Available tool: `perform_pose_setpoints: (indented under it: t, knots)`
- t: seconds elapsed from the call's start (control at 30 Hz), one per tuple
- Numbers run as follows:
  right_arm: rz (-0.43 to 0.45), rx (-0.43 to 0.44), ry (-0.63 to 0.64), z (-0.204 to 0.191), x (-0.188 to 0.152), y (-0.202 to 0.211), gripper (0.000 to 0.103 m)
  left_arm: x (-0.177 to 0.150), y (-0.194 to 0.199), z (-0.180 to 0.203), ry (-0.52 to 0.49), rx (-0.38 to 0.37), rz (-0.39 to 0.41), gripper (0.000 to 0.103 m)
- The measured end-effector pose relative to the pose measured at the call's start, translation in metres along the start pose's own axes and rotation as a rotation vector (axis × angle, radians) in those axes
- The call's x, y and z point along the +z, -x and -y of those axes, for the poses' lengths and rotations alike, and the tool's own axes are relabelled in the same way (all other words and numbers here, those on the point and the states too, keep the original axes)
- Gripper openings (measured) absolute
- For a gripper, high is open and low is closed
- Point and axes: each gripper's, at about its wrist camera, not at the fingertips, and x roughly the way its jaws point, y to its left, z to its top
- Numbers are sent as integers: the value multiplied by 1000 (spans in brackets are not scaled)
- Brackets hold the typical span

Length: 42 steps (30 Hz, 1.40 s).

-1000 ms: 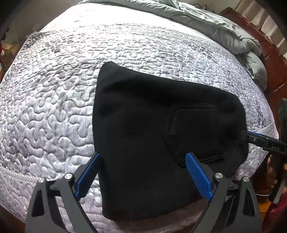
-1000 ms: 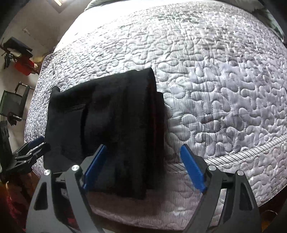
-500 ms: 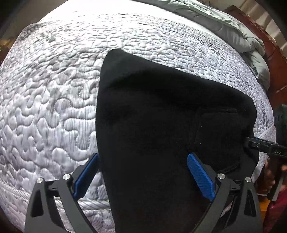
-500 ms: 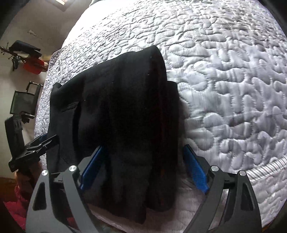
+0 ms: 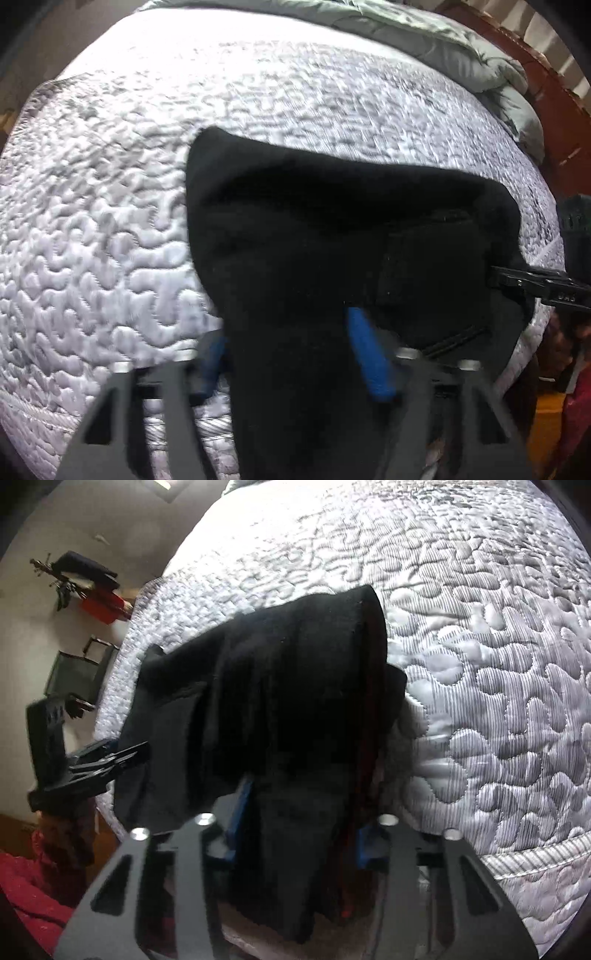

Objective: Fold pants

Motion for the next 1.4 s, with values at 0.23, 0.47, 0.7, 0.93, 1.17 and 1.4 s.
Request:
perform_pose_setpoints:
  t: [0.23,0.47,0.7,0.93,1.17,1.4]
  knots:
    - [56,47,42,-14,-1,19,30,1,16,-18,89,-155,44,23]
    - [110,88,74,-12,4,46,29,9,35,-30,122,-289,76,16]
    - [183,120,123,-14,38,74,29,47,58,-36,117,-312,159,16]
    - [201,106,150,-4,136,67,29,123,51,-45,100,-273,235,16]
    - [83,34,79,18,203,2,30,162,-11,-64,132,-205,143,17]
    - [37,16,19,54,200,-32,49,157,-44,-68,115,-163,117,29]
